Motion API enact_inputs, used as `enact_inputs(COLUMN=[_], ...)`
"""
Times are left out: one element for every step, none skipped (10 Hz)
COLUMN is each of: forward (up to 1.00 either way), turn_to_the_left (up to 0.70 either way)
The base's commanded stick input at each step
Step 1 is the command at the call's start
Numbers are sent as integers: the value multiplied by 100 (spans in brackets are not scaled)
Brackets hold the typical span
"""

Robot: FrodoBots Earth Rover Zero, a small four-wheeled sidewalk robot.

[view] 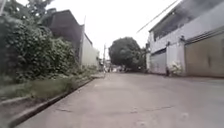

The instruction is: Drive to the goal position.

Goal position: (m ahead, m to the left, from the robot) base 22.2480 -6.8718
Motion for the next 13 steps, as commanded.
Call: enact_inputs(forward=[70,70,70,70,70,70,70,70,70,70,70,70,70], turn_to_the_left=[0,0,0,0,0,0,0,0,-1,-26,-34,-34,-34])
